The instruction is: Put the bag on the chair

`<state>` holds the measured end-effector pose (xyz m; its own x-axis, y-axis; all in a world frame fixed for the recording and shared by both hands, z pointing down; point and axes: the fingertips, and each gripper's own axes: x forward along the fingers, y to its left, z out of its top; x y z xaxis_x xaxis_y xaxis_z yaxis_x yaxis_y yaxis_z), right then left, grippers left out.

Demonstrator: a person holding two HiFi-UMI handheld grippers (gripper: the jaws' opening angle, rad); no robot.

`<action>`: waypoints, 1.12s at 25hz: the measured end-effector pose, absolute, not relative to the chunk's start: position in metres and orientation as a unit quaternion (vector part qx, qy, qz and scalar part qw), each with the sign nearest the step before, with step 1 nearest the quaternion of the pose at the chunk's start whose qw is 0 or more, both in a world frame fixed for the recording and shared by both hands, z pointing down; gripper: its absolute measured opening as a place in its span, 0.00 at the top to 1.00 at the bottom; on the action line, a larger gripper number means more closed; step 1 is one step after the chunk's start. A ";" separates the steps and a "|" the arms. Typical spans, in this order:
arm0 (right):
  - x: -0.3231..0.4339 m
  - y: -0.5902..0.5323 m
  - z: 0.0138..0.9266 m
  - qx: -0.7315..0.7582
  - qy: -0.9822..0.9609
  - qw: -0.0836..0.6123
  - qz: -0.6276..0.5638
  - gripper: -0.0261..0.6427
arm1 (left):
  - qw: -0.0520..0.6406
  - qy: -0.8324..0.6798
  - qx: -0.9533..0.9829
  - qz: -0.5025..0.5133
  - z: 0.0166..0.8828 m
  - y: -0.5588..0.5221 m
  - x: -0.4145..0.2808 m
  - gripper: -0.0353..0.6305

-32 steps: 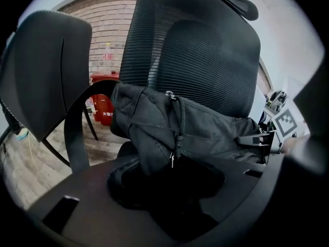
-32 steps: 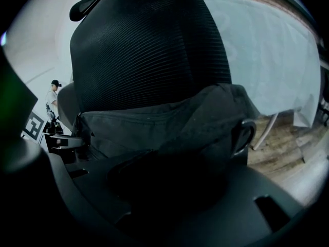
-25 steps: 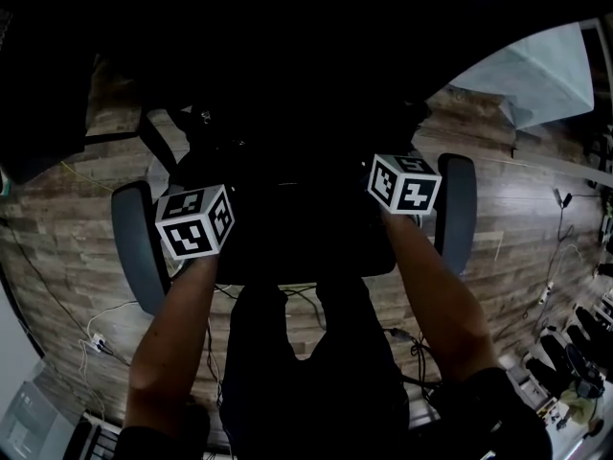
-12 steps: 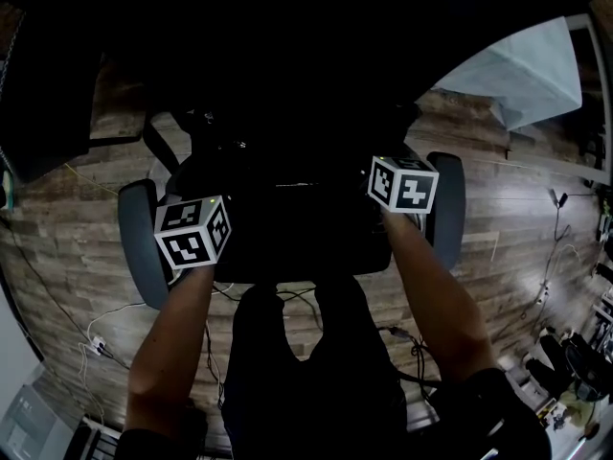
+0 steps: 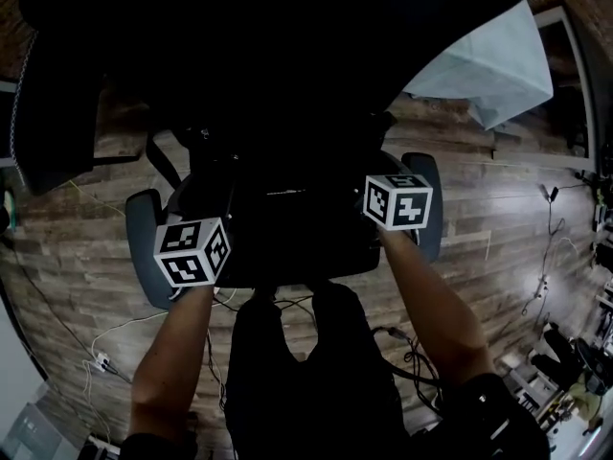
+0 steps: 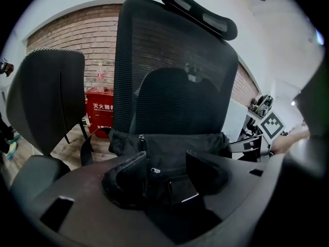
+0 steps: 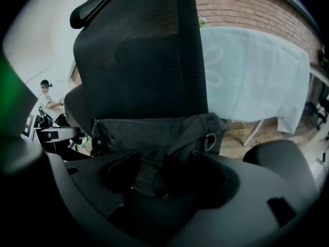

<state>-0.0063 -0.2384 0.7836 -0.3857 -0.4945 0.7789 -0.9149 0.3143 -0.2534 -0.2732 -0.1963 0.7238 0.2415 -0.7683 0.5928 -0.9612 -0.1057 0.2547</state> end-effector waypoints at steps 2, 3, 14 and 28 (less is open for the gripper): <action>-0.008 -0.237 0.767 0.464 -0.765 0.290 0.339 0.47 | 0.307 -0.588 0.733 0.147 0.712 -0.195 -0.268 0.55; -0.010 -0.235 0.757 0.462 -0.771 0.285 0.332 0.47 | 0.307 -0.585 0.737 0.142 0.705 -0.194 -0.266 0.55; -0.027 -0.216 0.650 0.449 -0.817 0.219 0.289 0.77 | 0.277 -0.561 0.771 0.117 0.620 -0.180 -0.246 0.73; -0.034 -0.186 0.515 0.425 -0.863 0.184 0.203 0.89 | 0.238 -0.577 0.779 0.056 0.498 -0.158 -0.256 0.92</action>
<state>-0.0338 -0.1860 0.5152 -0.5717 -0.6585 0.4895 -0.8075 0.5572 -0.1936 -0.2559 -0.1581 0.4983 0.3289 -0.8724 0.3617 -0.9254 -0.2214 0.3076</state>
